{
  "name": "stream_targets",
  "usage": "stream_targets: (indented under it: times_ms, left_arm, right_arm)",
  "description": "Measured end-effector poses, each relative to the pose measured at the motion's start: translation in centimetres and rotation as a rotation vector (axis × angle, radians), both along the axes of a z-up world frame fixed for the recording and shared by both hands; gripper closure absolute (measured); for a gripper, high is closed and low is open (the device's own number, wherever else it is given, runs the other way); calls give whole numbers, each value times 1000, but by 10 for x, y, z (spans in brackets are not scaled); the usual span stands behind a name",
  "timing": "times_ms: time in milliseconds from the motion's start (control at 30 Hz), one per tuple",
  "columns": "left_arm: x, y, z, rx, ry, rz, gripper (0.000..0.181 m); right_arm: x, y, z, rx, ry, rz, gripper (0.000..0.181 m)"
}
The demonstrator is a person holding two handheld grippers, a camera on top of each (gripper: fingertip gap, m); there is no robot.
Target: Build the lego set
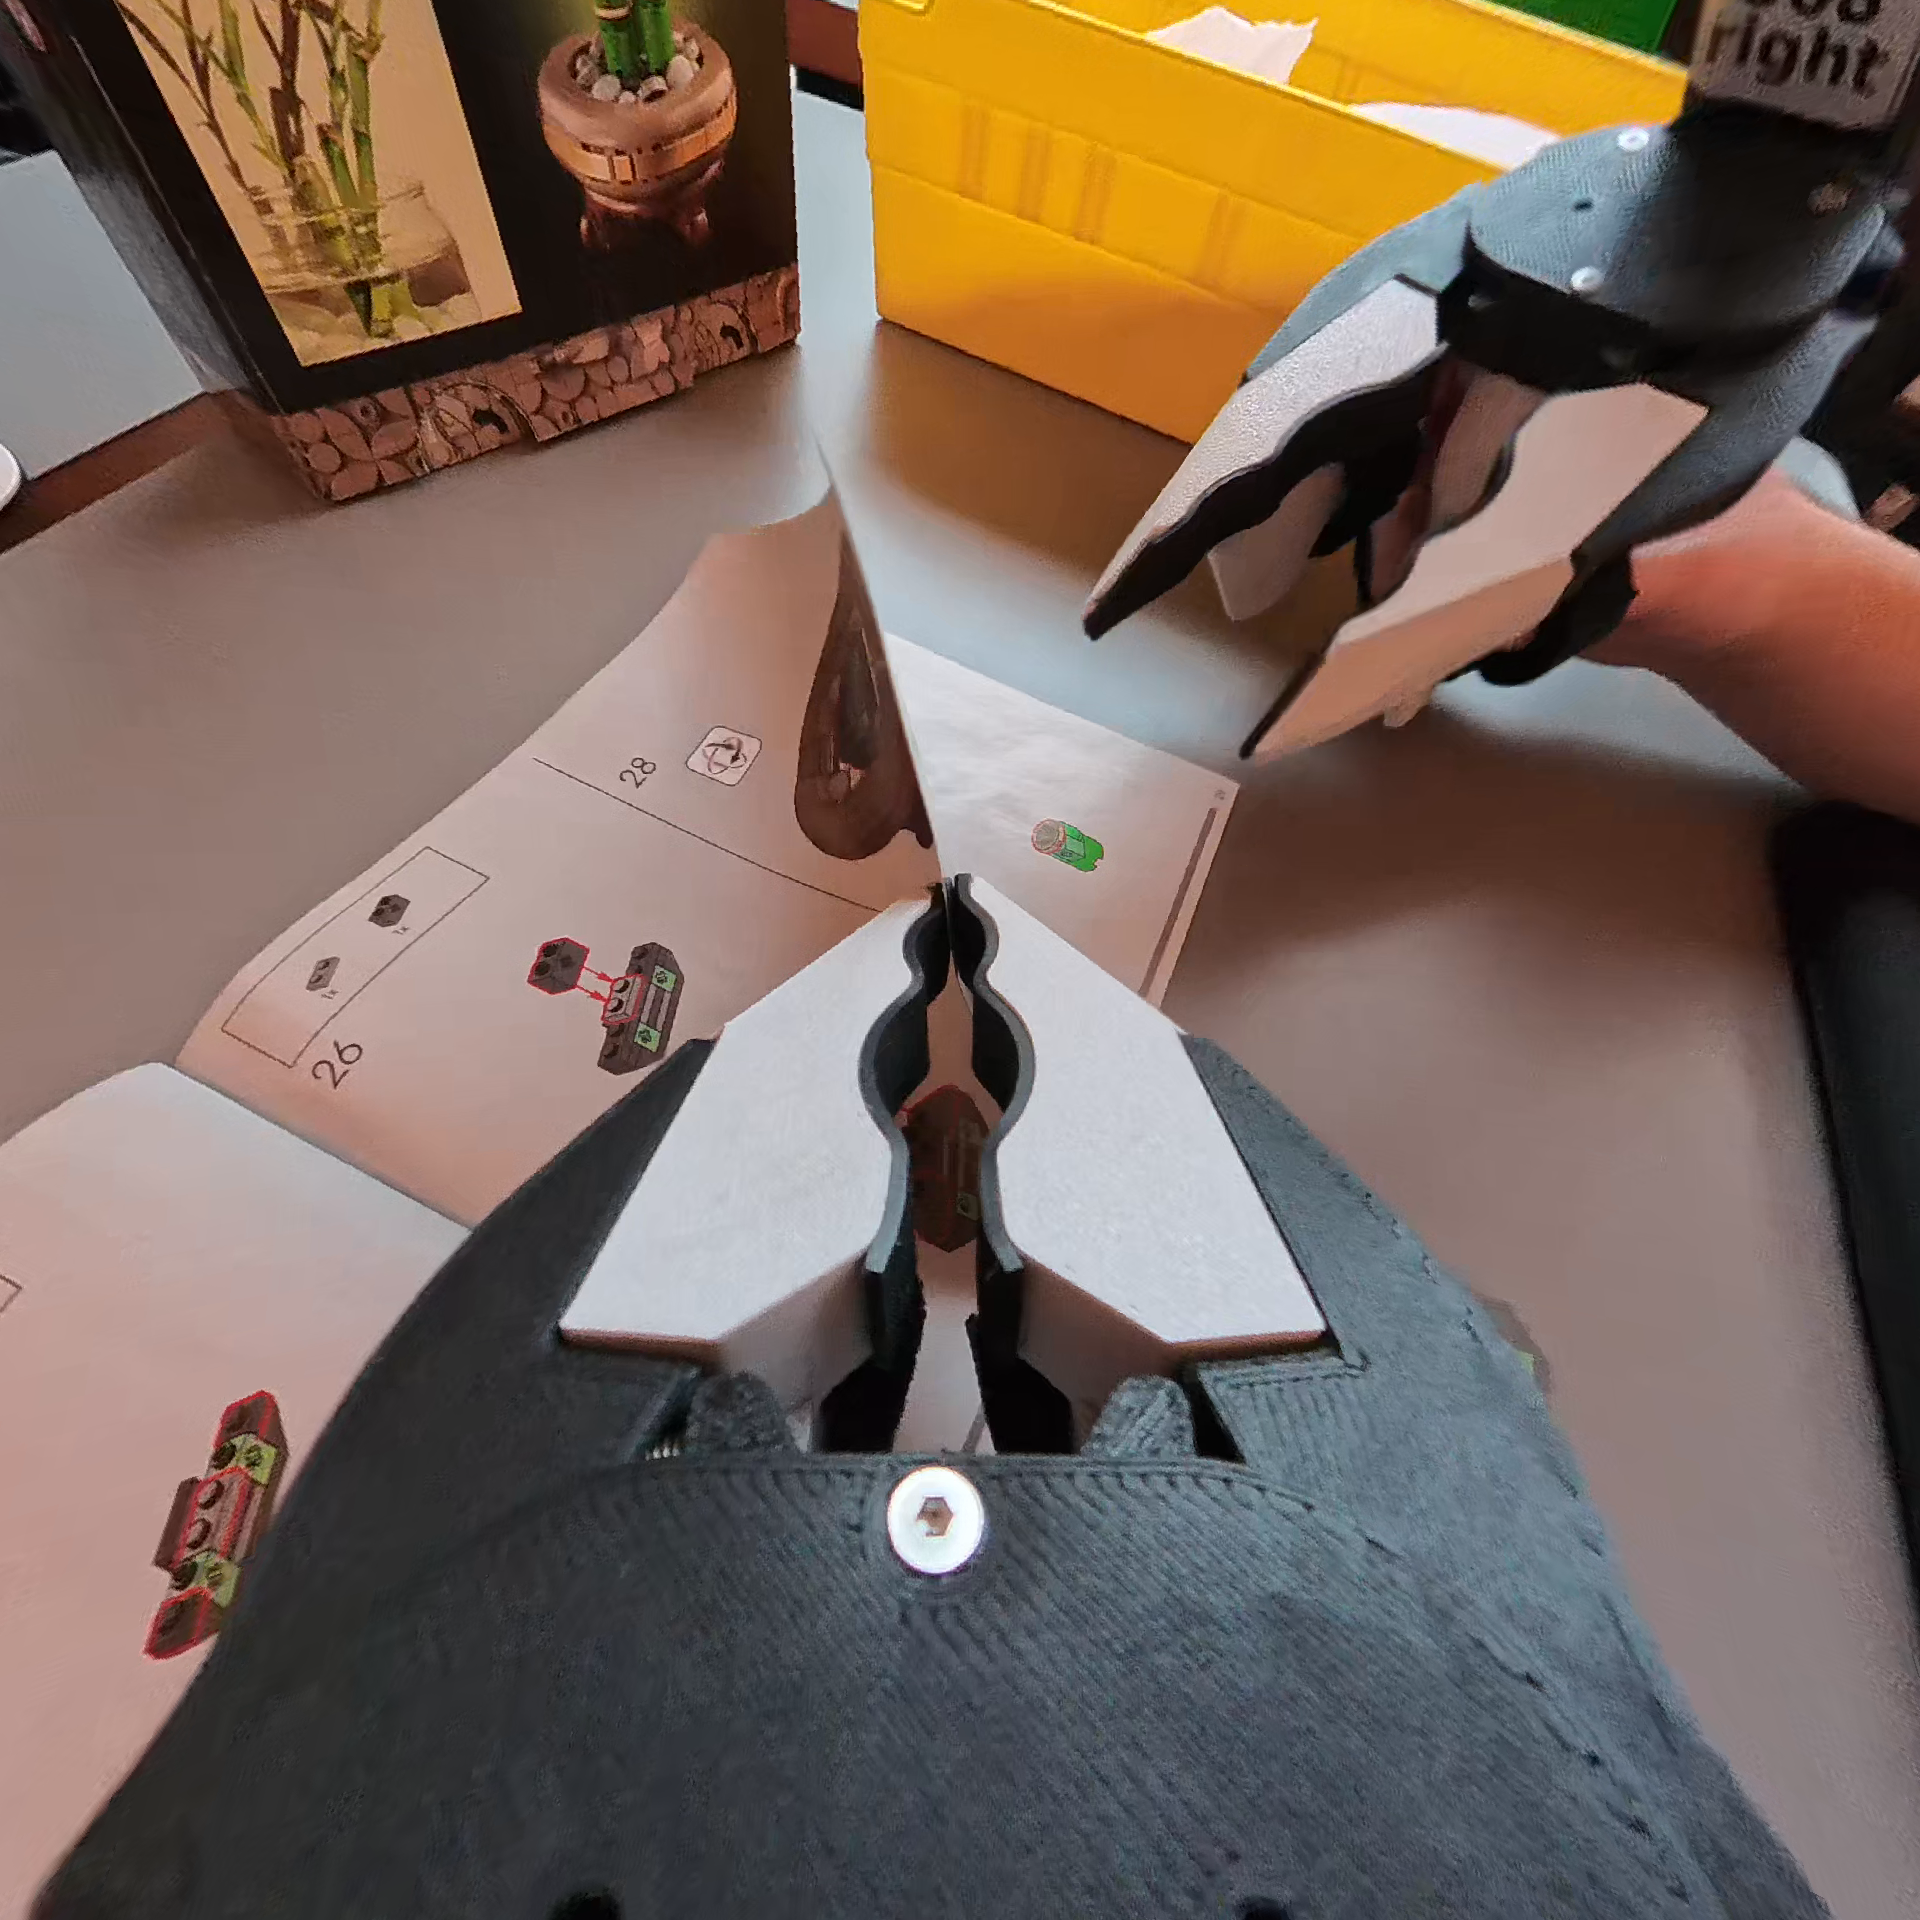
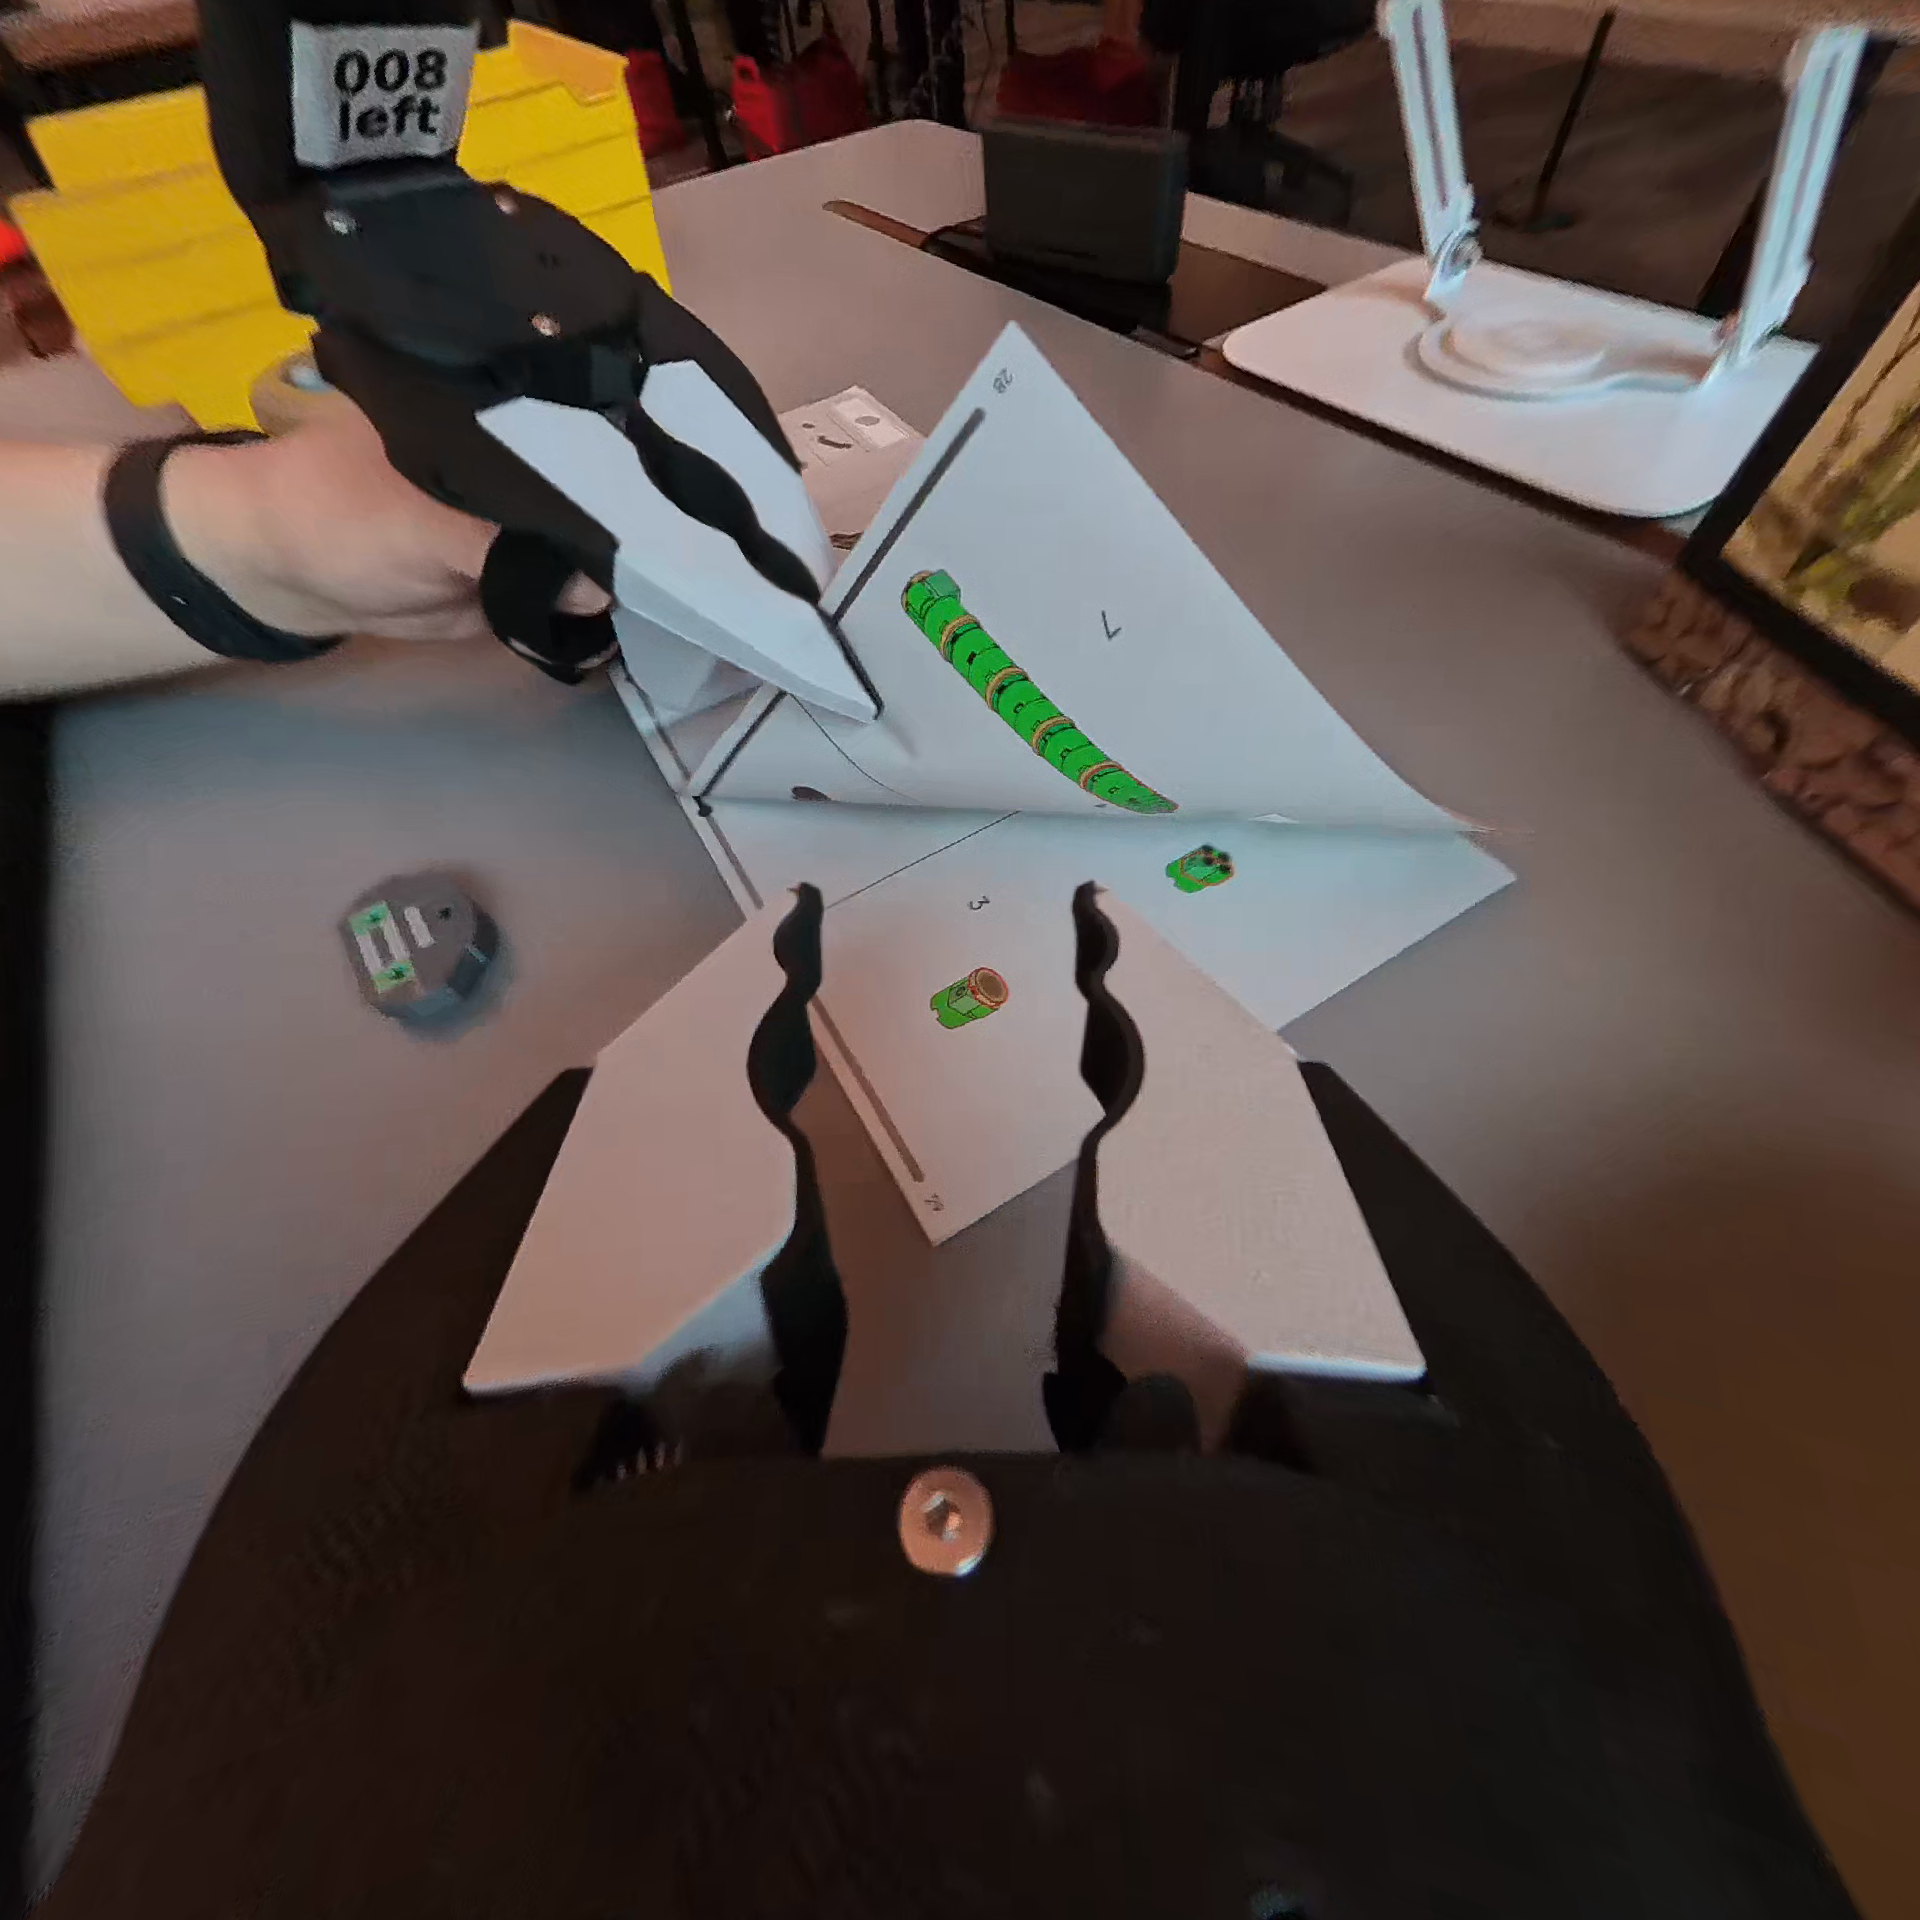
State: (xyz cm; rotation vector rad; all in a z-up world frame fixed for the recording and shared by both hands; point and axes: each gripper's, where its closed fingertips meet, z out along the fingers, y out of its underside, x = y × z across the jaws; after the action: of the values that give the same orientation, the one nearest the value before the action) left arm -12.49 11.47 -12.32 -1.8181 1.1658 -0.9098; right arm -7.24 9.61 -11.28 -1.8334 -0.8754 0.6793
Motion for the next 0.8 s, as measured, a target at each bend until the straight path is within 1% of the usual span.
stream_targets:
  times_ms: [67,167,233,367,433,600,800]
  left_arm:
    - [0,-2,3,-30,-33,-11,181]
    - [-3,-3,6,-40,-50,-14,181]
    - [-7,0,6,-13,-35,2,181]
    - [-21,6,11,50,-16,50,181]
    - [-29,7,12,63,-10,78,181]
    - [-47,13,16,121,48,146,181]
    - [-61,18,22,192,119,196,181]
  right_arm:
    - [0,1,-3,37,-42,-6,130]
    - [0,3,-18,-56,-62,-23,130]
    - [-1,3,-23,-111,-44,-25,130]
    - [-1,3,-24,-99,-57,-19,131]
    - [-2,0,-30,-106,-99,-7,136]
    - [-2,-4,-48,-129,-231,8,154]
    - [-1,-5,-52,-116,-277,10,158]
